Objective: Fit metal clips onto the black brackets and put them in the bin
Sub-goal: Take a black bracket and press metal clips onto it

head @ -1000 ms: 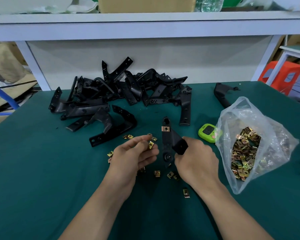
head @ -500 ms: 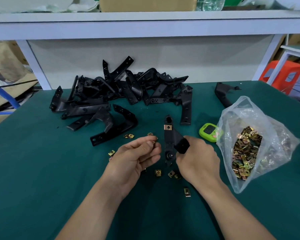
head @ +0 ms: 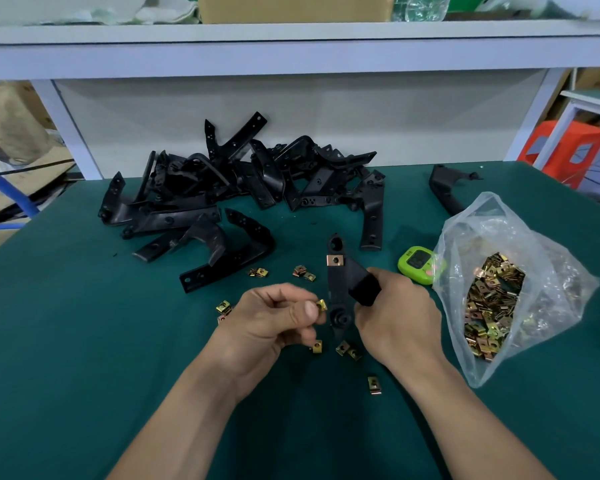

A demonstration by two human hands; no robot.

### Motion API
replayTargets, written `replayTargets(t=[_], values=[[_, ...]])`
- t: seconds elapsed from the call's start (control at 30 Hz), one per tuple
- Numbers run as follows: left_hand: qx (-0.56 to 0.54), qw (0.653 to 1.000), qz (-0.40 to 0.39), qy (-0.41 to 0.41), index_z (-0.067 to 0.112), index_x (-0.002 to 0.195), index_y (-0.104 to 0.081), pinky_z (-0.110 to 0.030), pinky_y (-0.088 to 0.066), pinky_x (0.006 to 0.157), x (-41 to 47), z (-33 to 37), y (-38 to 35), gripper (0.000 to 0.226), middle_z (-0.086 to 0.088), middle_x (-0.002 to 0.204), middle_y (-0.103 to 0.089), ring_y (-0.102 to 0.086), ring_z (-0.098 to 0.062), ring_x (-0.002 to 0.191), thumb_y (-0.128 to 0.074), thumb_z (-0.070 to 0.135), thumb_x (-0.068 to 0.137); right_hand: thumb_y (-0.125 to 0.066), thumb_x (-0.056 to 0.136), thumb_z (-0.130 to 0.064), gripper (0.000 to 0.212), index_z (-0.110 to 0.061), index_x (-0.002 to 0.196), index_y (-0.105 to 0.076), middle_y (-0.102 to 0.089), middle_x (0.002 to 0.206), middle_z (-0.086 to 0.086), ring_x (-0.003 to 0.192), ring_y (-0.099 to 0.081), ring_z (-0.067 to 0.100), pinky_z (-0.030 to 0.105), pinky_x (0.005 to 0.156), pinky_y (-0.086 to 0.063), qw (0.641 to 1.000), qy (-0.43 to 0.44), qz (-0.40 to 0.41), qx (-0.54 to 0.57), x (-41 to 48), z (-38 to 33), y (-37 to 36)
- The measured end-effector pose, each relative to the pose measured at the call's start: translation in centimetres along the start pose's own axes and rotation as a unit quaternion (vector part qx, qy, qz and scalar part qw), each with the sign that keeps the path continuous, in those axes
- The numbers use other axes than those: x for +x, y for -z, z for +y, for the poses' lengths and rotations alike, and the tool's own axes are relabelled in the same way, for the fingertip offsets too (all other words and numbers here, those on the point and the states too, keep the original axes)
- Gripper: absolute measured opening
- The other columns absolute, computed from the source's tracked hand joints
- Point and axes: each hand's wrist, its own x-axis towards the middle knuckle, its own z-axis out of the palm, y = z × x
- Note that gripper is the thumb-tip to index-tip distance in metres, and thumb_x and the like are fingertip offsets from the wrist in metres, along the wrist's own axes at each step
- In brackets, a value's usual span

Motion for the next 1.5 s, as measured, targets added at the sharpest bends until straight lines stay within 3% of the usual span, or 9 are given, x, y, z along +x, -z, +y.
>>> replayTargets(t=[0.37, 0.57, 0.73, 0.9, 1.03, 1.13, 1.3, 1.5], values=[[0.009, 0.999, 0.029, -0.036, 0.014, 0.077, -0.082, -0.024, -0.055, 0.060, 0.4, -0.4, 0.3, 0.054, -0.006, 0.064, -0.067, -0.063, -0.014, 0.054, -0.104, 0.044, 0.037, -0.062, 0.075, -0.013, 0.025, -0.036, 0.071, -0.052, -0.056, 0.058, -0.010, 0.055, -0.048, 0.014, 0.029, 0.050, -0.033, 1.000, -0.003, -0.022, 0.015, -0.1, 0.0, 0.0], [0.015, 0.999, 0.035, -0.038, 0.012, 0.077, -0.082, -0.024, -0.055, 0.062, 0.3, -0.5, 0.3, 0.056, -0.008, 0.067, -0.068, -0.063, -0.015, 0.056, -0.105, 0.043, 0.037, -0.062, 0.074, -0.012, 0.024, -0.034, 0.075, -0.054, -0.057, 0.061, -0.009, 0.063, -0.053, 0.026, 0.032, 0.055, -0.036, 0.998, 0.007, -0.060, -0.006, -0.2, 0.0, 0.0], [0.010, 0.998, 0.048, -0.043, 0.010, 0.077, -0.080, -0.025, -0.055, 0.060, 0.3, -0.6, 0.1, 0.052, -0.010, 0.065, -0.066, -0.061, -0.017, 0.055, -0.105, 0.037, 0.040, -0.063, 0.074, -0.014, 0.022, -0.033, 0.085, -0.062, -0.051, 0.058, -0.009, 0.057, -0.044, 0.022, 0.033, 0.051, -0.029, 0.998, 0.035, -0.046, -0.033, -0.4, -0.2, -0.1], [0.018, 0.998, 0.052, -0.039, 0.012, 0.074, -0.081, -0.025, -0.055, 0.060, 0.1, -0.3, 0.0, 0.028, -0.009, 0.064, -0.066, -0.061, -0.016, 0.054, -0.097, 0.015, 0.052, -0.064, 0.074, -0.013, 0.020, -0.032, 0.077, -0.057, -0.056, 0.059, -0.008, 0.057, -0.047, 0.021, 0.032, 0.051, -0.031, 0.999, 0.013, -0.034, -0.004, -0.3, -0.1, 0.0], [0.023, 0.998, 0.054, -0.037, 0.014, 0.075, -0.081, -0.024, -0.055, 0.062, 0.0, -0.1, 0.0, 0.026, -0.007, 0.062, -0.065, -0.062, -0.015, 0.055, -0.095, 0.020, 0.053, -0.063, 0.073, -0.011, 0.025, -0.032, 0.068, -0.051, -0.056, 0.059, -0.008, 0.059, -0.050, 0.024, 0.030, 0.050, -0.031, 0.999, 0.002, -0.033, -0.012, 0.0, 0.1, 0.0], [0.026, 0.998, 0.054, -0.037, 0.014, 0.075, -0.082, -0.024, -0.054, 0.062, 0.0, -0.1, -0.1, 0.027, -0.007, 0.062, -0.065, -0.063, -0.015, 0.055, -0.092, 0.026, 0.053, -0.064, 0.073, -0.011, 0.026, -0.035, 0.076, -0.055, -0.054, 0.061, -0.009, 0.063, -0.049, 0.029, 0.034, 0.056, -0.035, 0.999, 0.010, -0.041, -0.020, -0.1, -0.1, 0.0], [0.036, 0.997, 0.055, -0.041, 0.014, 0.075, -0.081, -0.023, -0.054, 0.061, -0.1, -0.2, 0.0, 0.022, -0.009, 0.061, -0.065, -0.062, -0.016, 0.054, -0.094, 0.017, 0.057, -0.065, 0.073, -0.013, 0.027, -0.037, 0.082, -0.057, -0.047, 0.058, -0.011, 0.058, -0.042, 0.025, 0.033, 0.056, -0.033, 0.998, 0.021, -0.026, -0.045, -0.3, -0.2, 0.1], [0.049, 0.992, 0.096, -0.067, 0.019, 0.076, -0.081, -0.019, -0.052, 0.058, -0.2, -0.3, -1.1, 0.031, -0.005, 0.057, -0.064, -0.062, -0.014, 0.049, -0.096, 0.021, 0.050, -0.067, 0.071, -0.009, 0.026, -0.029, 0.076, -0.052, -0.043, 0.055, -0.010, 0.057, -0.042, 0.026, 0.031, 0.049, -0.025, 0.996, 0.023, 0.012, -0.087, -0.5, -0.5, 0.6]])
